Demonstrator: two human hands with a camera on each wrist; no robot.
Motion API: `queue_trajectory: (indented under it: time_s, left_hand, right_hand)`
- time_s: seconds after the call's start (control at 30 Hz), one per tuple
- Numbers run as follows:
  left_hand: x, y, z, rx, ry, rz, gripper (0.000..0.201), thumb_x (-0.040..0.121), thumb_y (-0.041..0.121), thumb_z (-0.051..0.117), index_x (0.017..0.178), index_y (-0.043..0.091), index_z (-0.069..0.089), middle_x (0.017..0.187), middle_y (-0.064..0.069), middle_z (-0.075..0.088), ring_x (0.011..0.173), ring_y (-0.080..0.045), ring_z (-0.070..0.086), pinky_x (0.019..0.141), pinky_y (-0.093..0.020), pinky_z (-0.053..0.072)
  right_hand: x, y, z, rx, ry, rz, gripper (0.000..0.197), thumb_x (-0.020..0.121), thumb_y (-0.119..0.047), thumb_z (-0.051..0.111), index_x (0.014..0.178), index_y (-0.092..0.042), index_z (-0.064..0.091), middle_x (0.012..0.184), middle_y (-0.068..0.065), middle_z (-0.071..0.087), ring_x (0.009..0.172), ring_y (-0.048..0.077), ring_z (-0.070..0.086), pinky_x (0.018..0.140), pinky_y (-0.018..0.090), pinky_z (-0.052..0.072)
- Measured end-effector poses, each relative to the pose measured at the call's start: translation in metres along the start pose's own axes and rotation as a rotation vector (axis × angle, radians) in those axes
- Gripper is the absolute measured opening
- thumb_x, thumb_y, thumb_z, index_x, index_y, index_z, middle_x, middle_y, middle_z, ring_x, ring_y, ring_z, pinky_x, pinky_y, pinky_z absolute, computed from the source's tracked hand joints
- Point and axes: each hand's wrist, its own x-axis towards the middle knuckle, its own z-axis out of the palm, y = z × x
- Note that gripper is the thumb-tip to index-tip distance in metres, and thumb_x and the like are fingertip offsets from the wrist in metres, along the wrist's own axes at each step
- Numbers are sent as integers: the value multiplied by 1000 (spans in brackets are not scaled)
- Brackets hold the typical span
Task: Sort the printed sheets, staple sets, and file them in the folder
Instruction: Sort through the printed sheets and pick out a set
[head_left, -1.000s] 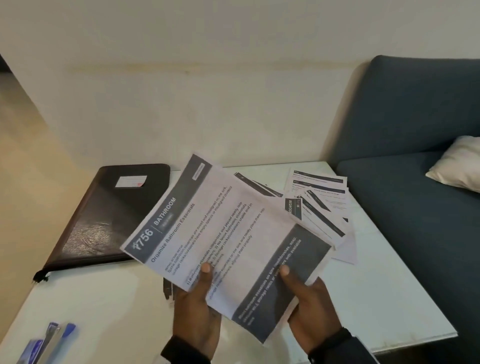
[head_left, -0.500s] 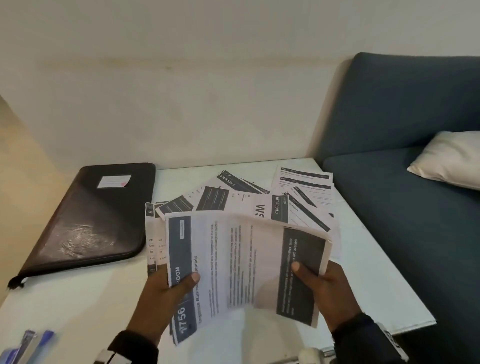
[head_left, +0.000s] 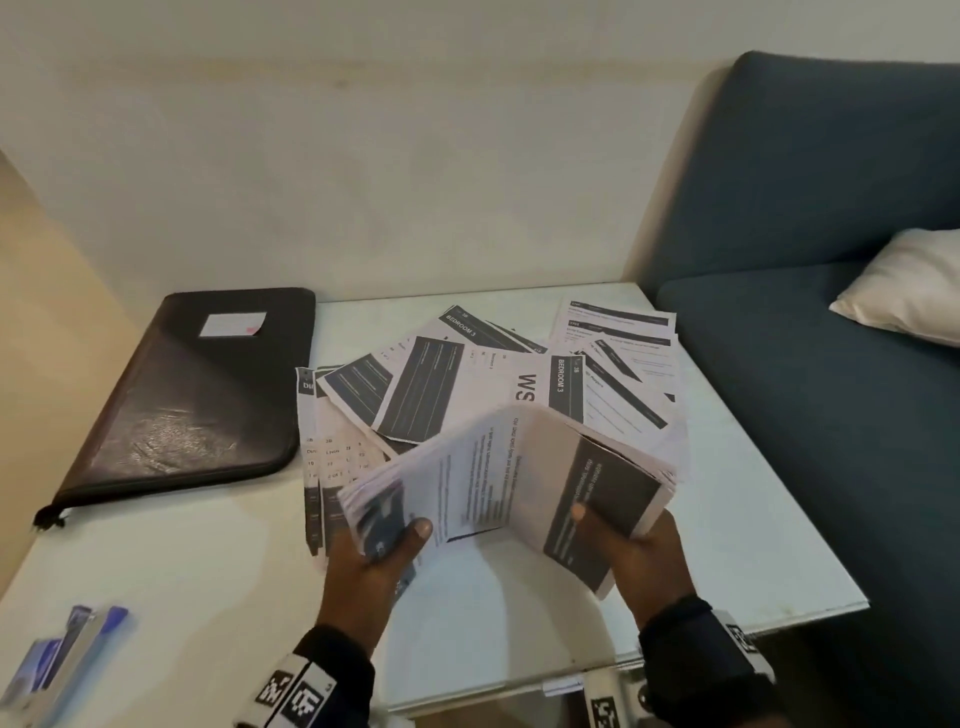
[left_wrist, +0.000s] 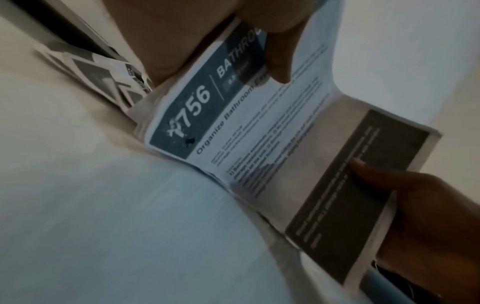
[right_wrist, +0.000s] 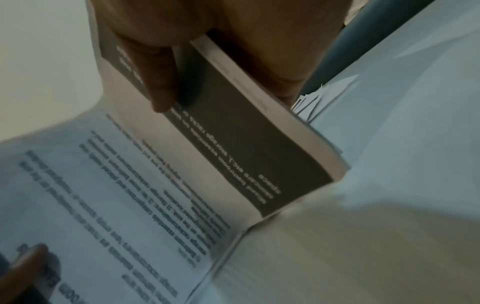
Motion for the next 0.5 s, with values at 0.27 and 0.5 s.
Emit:
queue_trajectory:
  time_s: [0.27, 0.5]
  left_hand:
    - [6, -12, -12, 11, 22, -43, 44, 74, 15, 76, 114, 23, 59, 108, 2, 70, 104, -16, 65, 84, -37, 57]
    - [9, -18, -20, 42, 78, -87, 58, 70, 27, 79, 122, 16, 55, 108, -2, 69, 97, -17, 67, 68, -22, 58]
  right_hand:
    - [4, 9, 2, 59, 54, 54, 17, 81, -8, 74, 91, -21, 68, 84, 0, 75, 84, 20, 71, 66, 28, 56]
    - [7, 2, 1, 91, -3, 15, 16, 84, -8, 71, 92, -21, 69, 85, -5, 76, 77, 9, 71, 59, 20, 55]
